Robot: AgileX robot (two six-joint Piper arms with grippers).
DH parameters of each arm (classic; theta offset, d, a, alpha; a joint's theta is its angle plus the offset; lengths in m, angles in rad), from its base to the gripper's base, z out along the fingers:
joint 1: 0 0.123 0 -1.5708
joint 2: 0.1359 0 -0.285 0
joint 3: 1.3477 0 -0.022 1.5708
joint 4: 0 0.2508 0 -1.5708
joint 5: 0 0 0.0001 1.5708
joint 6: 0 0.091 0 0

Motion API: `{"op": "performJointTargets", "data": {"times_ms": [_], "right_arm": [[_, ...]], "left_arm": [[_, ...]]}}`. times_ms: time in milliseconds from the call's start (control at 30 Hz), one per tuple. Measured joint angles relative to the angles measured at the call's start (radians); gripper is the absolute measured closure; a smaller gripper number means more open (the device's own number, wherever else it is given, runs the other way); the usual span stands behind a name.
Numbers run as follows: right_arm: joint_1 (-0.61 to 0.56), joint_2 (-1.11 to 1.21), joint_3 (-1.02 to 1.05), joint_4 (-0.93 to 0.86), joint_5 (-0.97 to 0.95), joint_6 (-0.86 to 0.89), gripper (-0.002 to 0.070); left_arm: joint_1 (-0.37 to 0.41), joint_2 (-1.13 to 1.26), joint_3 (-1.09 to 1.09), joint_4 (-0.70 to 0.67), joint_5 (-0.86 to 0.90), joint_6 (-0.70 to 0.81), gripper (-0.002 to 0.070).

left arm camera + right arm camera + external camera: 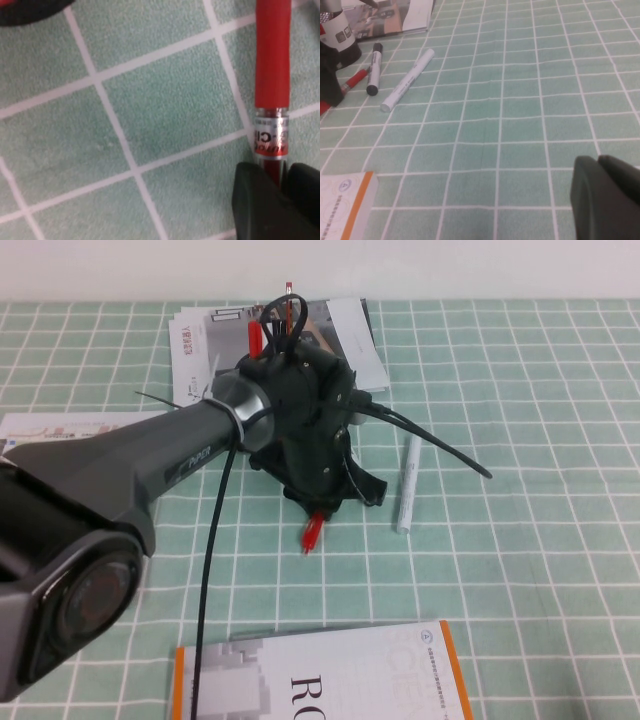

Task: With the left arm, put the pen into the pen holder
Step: Pick up the pen on the table, then place the pen onto the pen holder

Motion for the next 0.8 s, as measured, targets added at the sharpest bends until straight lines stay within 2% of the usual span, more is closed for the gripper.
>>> {"op": "performJointTargets", "data": {"times_ms": [200,433,533,800], "right_arm": [[0.000,0.000,0.000,0.000,0.000,0.000,0.0696],[0.000,0.000,0.000,0.000,0.000,0.000,0.0696],[0.000,0.000,0.000,0.000,0.000,0.000,0.0696],[0.000,0.000,0.000,0.000,0.000,0.000,0.0696]], "left_arm": [[-0.013,-0.084,0.002,0.001,0.025,0.050,0.0594],[-0.085,-0.267,0.009,0.001,-0.037,0.104,0.0594],[-0.102,-0.350,0.086,0.001,-0.197,0.118,0.0594],[-0.058,-0.558,0.600,0.009,-0.913,0.123,0.0594]]}}
